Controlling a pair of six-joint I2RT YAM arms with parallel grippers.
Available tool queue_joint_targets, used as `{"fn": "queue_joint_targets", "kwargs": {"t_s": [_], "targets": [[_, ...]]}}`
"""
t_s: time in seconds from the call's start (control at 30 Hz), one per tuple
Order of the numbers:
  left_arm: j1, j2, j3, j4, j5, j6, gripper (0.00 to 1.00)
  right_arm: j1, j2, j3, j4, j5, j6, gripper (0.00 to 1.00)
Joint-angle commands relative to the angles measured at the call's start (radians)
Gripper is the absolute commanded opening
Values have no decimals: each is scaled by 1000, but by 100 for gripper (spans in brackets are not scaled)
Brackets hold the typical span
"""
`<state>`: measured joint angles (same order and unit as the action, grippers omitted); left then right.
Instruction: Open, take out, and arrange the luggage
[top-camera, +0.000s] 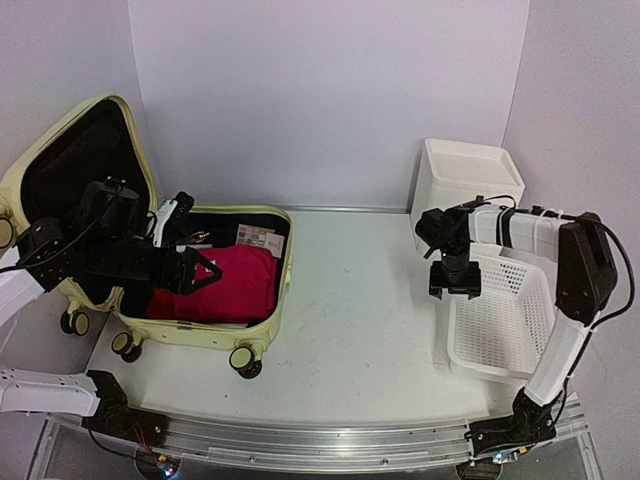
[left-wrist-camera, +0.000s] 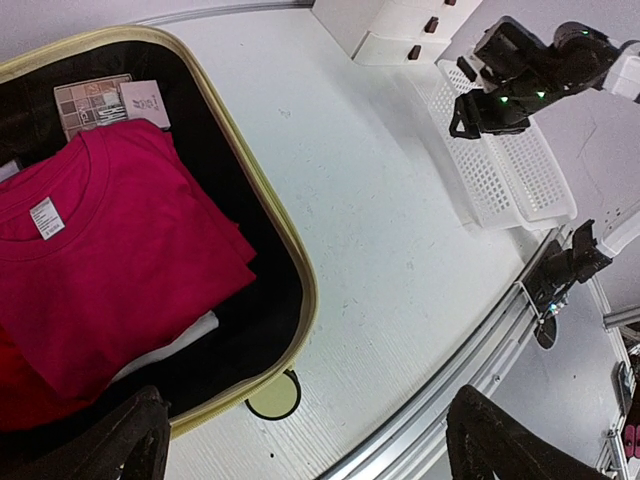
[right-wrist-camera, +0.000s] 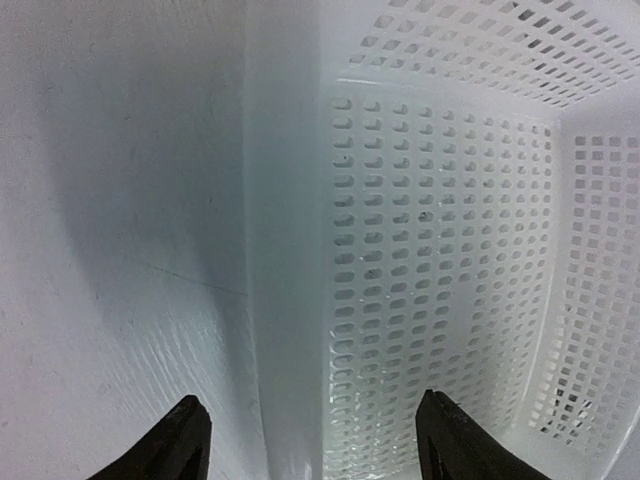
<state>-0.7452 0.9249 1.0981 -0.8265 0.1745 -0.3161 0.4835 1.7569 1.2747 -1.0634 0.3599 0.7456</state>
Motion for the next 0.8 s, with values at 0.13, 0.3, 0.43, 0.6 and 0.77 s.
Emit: {"fn": "queue_joint_targets", "kwargs": {"t_s": [0.13, 0.3, 0.43, 0.6, 0.77], "targets": [[0, -96, -67, 40, -49, -25, 97, -4, -5, -6, -14, -63, -3, 38], [0, -62, -47, 38, -66, 3, 97, -3, -81, -85, -9, -97, 12, 10], [0, -2, -1, 24, -70, 37, 97, -3, -125, -114, -1, -94, -31, 3], [0, 24, 18, 24, -50, 31, 97, 20, -234, -129, 3, -114, -148, 0], [0, -2, 11, 26, -105, 14, 99, 115, -350, -117, 59, -191, -422, 0]]}}
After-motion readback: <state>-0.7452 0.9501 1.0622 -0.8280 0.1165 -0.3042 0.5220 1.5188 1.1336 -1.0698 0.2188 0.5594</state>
